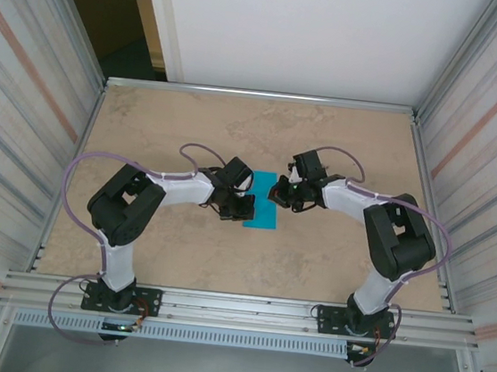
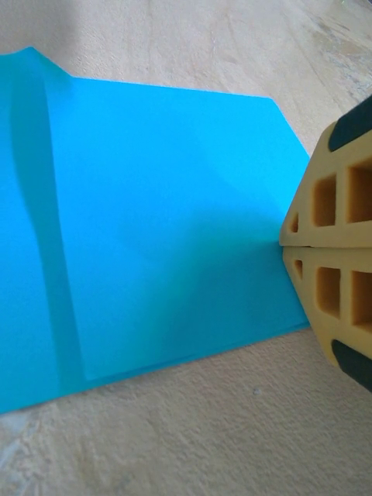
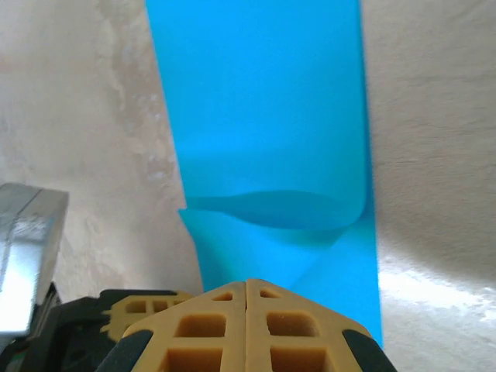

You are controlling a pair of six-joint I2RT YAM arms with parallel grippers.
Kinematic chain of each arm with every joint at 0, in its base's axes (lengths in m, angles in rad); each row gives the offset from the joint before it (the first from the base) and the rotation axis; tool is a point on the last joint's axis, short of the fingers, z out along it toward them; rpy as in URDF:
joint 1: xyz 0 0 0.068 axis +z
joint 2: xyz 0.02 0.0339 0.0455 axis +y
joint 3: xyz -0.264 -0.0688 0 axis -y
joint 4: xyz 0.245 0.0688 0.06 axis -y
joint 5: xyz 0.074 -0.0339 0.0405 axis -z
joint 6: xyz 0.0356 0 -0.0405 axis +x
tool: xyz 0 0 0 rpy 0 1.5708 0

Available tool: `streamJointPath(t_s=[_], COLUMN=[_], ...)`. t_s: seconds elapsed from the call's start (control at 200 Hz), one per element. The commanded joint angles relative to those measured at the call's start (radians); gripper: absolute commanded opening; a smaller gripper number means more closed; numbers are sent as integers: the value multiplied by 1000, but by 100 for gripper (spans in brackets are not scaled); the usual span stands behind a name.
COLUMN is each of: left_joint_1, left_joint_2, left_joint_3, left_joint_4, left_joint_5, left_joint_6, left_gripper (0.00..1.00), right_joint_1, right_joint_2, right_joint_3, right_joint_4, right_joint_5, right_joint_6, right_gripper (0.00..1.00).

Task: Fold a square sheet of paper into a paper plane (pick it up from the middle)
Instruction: Fold the triangle a second time at the center of the table.

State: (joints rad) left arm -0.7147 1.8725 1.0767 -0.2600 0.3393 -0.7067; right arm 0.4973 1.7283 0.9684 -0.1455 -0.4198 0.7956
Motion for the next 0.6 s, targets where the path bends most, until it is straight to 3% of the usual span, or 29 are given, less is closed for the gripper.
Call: streamJointPath(t_s=[0.0,0.596], left_joint_1=[-3,-2], left_joint_2=[30,18], left_joint_3=[-43,-57], left_joint_4=[-64,-32], left_joint_5=[-33,-22], left_joint_6=[12,4], left_gripper=[1,0], right_joint_1=[37,92], right_joint_2=[-1,114], right_joint_3=[11,35], right_joint_4=[-55,17], right_joint_5=[-7,-32], right_joint_6=[-62,-16], right_gripper=[0,0])
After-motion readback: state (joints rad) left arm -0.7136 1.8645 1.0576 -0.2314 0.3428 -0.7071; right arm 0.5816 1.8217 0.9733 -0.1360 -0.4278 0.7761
